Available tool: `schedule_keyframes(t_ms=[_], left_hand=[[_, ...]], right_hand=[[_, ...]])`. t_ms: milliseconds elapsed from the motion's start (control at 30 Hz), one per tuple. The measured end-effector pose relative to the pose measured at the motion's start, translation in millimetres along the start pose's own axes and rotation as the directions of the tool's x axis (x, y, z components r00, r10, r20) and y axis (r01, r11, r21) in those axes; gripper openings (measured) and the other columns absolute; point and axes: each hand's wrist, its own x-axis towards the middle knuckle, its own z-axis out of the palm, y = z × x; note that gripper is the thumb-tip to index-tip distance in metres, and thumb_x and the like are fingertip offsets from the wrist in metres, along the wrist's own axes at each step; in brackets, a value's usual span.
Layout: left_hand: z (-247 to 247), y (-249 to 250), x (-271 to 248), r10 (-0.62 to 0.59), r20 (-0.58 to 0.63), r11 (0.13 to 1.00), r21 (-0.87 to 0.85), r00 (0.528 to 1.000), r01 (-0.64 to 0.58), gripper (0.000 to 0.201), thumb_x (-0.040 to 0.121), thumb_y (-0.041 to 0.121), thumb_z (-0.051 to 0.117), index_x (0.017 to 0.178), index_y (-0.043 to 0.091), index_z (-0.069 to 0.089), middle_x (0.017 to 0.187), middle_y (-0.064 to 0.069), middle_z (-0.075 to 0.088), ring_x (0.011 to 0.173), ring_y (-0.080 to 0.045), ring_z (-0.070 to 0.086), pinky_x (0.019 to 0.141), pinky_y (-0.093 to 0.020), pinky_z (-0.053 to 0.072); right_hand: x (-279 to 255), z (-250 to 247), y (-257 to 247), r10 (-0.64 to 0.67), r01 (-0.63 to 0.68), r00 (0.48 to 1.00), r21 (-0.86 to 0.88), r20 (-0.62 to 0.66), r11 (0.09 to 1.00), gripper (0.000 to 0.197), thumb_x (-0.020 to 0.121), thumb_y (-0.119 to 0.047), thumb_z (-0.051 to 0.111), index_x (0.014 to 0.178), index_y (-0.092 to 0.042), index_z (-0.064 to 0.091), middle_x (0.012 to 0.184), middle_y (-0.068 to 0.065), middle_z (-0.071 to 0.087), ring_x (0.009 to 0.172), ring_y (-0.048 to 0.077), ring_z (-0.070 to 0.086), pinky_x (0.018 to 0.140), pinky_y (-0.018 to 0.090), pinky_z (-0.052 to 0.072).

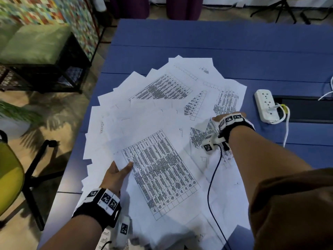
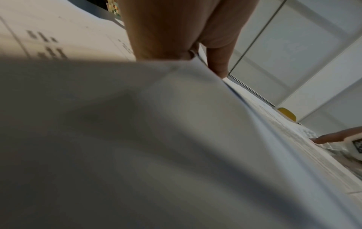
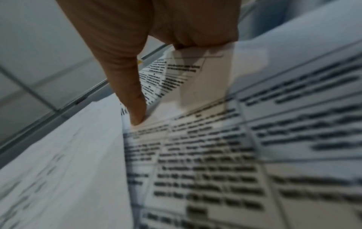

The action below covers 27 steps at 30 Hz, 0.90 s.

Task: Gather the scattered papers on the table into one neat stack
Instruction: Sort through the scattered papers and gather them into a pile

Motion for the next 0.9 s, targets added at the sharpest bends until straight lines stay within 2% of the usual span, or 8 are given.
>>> schedule_keyframes(t_ms=[133,233,333,400,567,667,800,900], left_hand=[[-1,-1,2,0.002,-0.005,1.000,0.004,1.000,-0.002,0.078,0.066,0.052,0.080,0.118,0.001,0.051,0.122,-0.010,0.056,0.113,-0.026,0.051,0.098,-0.042,0.039],[0,-2,2,0.018,0.008,1.000,0.004,1.000,-0.018,0.075,0.055,0.062,0.083,0.097,0.006,0.055,0.100,-0.008,0.057,0.095,-0.023,0.054,0.085,-0.041,0.043],[-3,-14,13,0.029,-0.012,0.999,0.039,0.999,-0.029,0.102,0.039,0.076,0.083,0.107,0.004,0.058,0.107,-0.015,0.065,0.108,-0.035,0.060,0.098,-0.053,0.045],[-5,-17,17,0.027,-0.007,0.997,0.071,1.000,-0.027,0.106,0.035,0.080,0.081,0.104,0.004,0.057,0.107,-0.022,0.066,0.106,-0.038,0.061,0.097,-0.055,0.046],[-7,-15,17,0.013,0.004,0.995,0.098,1.000,-0.014,0.118,0.033,0.082,0.079,0.120,0.007,0.055,0.115,-0.014,0.065,0.109,-0.033,0.059,0.100,-0.055,0.045],[-6,-11,12,0.030,0.017,0.996,0.082,0.999,-0.032,0.121,0.036,0.082,0.078,0.127,0.007,0.052,0.123,-0.015,0.063,0.115,-0.035,0.057,0.103,-0.055,0.043],[-2,2,-2,0.029,0.045,0.999,0.040,0.999,-0.031,0.125,0.055,0.069,0.081,0.151,0.010,0.027,0.156,-0.011,0.033,0.142,-0.031,0.032,0.115,-0.051,0.028],[-1,0,-2,0.045,0.039,0.998,0.032,0.998,-0.047,0.131,0.050,0.071,0.081,0.151,0.010,0.026,0.156,-0.012,0.032,0.142,-0.031,0.031,0.115,-0.052,0.028]], right_hand=[[-1,-18,5,-0.150,0.151,0.989,-0.154,0.017,0.976,0.044,0.091,-0.037,0.056,0.133,-0.025,0.050,0.135,-0.002,0.054,0.109,0.021,0.057,0.088,0.032,0.050],[8,-25,15,-0.026,0.017,0.999,0.248,0.036,0.969,0.056,0.086,-0.035,0.065,0.137,-0.022,0.046,0.133,0.002,0.056,0.117,0.022,0.055,0.089,0.034,0.050],[9,-33,20,0.115,-0.182,0.983,0.680,0.143,0.710,0.064,0.083,-0.028,0.066,0.140,-0.016,0.041,0.145,0.001,0.041,0.128,0.025,0.045,0.083,0.033,0.044],[9,-39,22,0.200,-0.215,0.973,0.746,0.112,0.630,0.060,0.083,-0.024,0.068,0.136,-0.011,0.044,0.143,0.001,0.043,0.125,0.026,0.047,0.087,0.034,0.042],[2,-52,22,0.162,0.054,0.957,0.693,-0.242,0.719,0.025,0.075,-0.023,0.075,0.090,-0.009,0.062,0.092,0.014,0.069,0.062,0.019,0.059,0.065,0.030,0.050],[-9,-63,16,0.146,0.154,0.907,0.637,-0.394,0.755,0.014,0.077,-0.015,0.069,0.086,-0.005,0.066,0.078,0.011,0.065,0.070,0.025,0.064,0.063,0.029,0.050],[-35,-87,12,0.092,0.292,0.770,0.477,-0.632,0.829,0.007,0.079,-0.012,0.061,0.083,-0.008,0.066,0.079,0.015,0.066,0.073,0.030,0.064,0.063,0.034,0.051],[-59,-107,14,0.042,0.377,0.675,0.393,-0.737,0.838,0.014,0.082,-0.013,0.057,0.088,-0.006,0.066,0.080,0.014,0.066,0.071,0.027,0.060,0.060,0.032,0.048]])
